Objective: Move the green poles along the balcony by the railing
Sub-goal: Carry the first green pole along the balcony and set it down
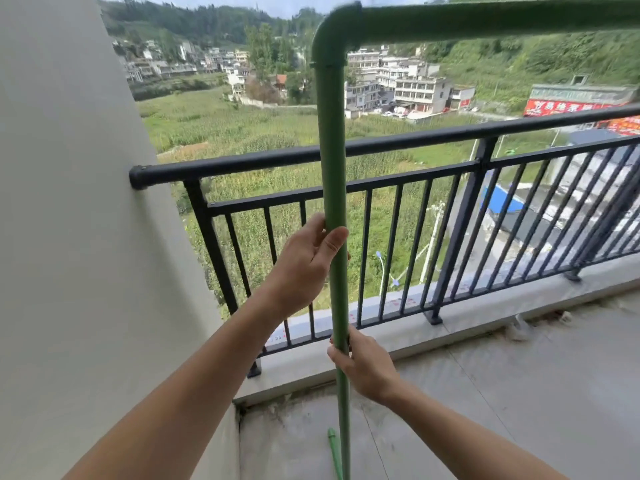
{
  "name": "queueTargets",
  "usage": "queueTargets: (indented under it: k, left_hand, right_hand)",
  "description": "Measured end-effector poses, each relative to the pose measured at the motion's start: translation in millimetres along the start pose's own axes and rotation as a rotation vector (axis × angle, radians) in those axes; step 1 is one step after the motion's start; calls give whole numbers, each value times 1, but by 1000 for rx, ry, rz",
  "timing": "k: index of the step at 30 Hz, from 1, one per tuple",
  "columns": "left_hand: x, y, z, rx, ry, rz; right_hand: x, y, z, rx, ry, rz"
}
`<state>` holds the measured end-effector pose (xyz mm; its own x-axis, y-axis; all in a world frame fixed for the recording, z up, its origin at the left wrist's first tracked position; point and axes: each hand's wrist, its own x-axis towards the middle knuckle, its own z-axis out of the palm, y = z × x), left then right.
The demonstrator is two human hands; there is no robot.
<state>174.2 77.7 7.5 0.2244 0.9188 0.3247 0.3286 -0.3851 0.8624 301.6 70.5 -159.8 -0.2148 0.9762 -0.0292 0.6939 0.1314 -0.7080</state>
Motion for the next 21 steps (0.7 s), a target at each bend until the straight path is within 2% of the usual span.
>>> queueTargets:
  k: [6,21]
  left_hand:
    - [45,28,88,-49,-145,60]
    - [144,86,309,-230,-511,278]
  right_hand:
    - [-17,67,-69,-2,122,68]
    - [-69,208,-216,-22,506,465]
